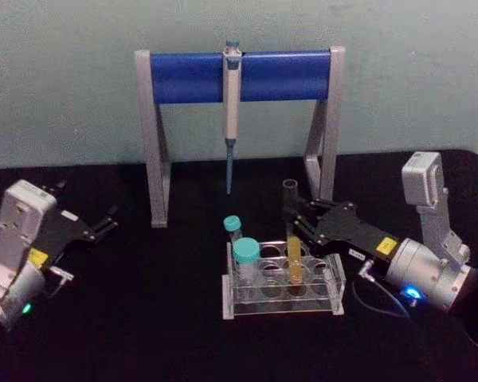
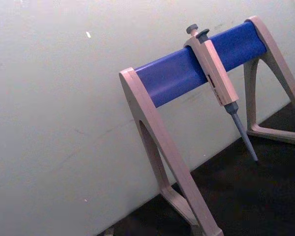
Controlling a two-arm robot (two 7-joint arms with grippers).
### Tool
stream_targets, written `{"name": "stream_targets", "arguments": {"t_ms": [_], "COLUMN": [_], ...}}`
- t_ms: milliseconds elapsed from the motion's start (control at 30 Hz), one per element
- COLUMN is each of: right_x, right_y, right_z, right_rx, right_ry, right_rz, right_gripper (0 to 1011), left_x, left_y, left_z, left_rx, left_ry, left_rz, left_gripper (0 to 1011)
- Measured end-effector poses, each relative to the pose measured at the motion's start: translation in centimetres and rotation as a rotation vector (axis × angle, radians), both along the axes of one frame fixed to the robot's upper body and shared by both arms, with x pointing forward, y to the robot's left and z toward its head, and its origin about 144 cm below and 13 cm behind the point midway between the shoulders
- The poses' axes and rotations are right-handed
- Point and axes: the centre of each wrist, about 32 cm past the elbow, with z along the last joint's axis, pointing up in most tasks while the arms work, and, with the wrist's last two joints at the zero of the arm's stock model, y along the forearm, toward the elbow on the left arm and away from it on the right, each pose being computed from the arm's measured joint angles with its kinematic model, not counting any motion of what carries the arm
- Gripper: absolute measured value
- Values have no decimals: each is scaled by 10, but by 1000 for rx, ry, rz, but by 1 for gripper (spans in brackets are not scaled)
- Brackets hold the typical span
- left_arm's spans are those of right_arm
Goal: Pick up the test tube from the test tube rack, shake it, then place it back into the test tube rack.
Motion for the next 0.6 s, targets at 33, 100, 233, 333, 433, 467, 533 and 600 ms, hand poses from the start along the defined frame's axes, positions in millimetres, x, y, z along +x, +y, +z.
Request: {"name": "stream_targets", "arguments": {"t_ms": [33, 100, 233, 333, 433, 467, 533, 600], "right_x": [0, 0, 0, 0, 0, 0, 0, 0], "right_y": [0, 0, 0, 0, 0, 0, 0, 0], "right_z": [0, 0, 0, 0, 0, 0, 0, 0], "right_rx": [0, 0, 1, 1, 1, 1, 1, 1], "right_ry": [0, 0, 0, 0, 0, 0, 0, 0], "right_rz": [0, 0, 0, 1, 1, 1, 1, 1], "right_gripper": [238, 273, 384, 474, 585, 621, 677, 744], "left_x": [0, 0, 0, 0, 0, 0, 0, 0], "left_y": [0, 0, 0, 0, 0, 0, 0, 0], "left_z": [0, 0, 0, 0, 0, 0, 0, 0], "left_rx": [0, 0, 0, 0, 0, 0, 0, 0], "left_ry": [0, 0, 0, 0, 0, 0, 0, 0], "left_rz": [0, 0, 0, 0, 0, 0, 0, 0], "left_gripper": [1001, 1001, 1001, 1001, 1001, 1001, 1001, 1001]}}
